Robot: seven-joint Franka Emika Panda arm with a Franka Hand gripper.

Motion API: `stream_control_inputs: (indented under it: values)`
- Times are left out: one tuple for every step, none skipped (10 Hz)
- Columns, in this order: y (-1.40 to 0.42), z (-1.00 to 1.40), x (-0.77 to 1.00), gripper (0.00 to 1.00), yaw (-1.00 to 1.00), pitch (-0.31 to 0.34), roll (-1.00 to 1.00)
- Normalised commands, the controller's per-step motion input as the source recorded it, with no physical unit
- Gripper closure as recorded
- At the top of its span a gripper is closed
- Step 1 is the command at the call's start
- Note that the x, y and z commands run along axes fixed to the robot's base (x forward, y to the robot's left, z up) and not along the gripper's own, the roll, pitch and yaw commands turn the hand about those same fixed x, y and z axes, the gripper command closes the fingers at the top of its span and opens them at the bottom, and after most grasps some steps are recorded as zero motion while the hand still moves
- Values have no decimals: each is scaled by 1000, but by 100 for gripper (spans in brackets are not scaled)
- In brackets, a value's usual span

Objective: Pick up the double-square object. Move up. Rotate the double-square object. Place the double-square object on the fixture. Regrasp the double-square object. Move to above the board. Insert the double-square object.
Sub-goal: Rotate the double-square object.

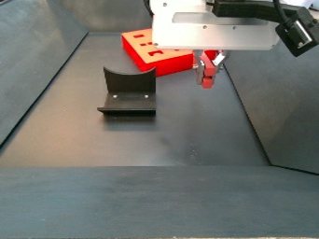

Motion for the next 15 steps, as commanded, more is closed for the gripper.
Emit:
stream_control_inputs:
  values:
    - [0,-1000,0,100,0,0,0]
    - [2,-1000,11,100,43,-12,2]
    - [3,-1000,21,100,44,-20,0]
    - [1,-1000,27,100,39,-23,-5]
    - [1,-1000,35,100,28,-19,-14]
    - [1,-945,42,100,22,-20,-20]
    - [2,-758,40,100,18,-21,-27]
    - [4,-620,44,100,17,-17,-33]
    - [5,-489,45,100,15,-18,-38]
    - [5,-365,43,100,13,-22,-43]
    - [5,-244,41,100,14,-29,-46]
    - [0,0,0,0,0,0,0]
    - [0,1000,0,0,0,0,0]
    - [-1,1000,-7,0,-1,13,-2]
    - [-1,1000,-16,0,-4,35,-2]
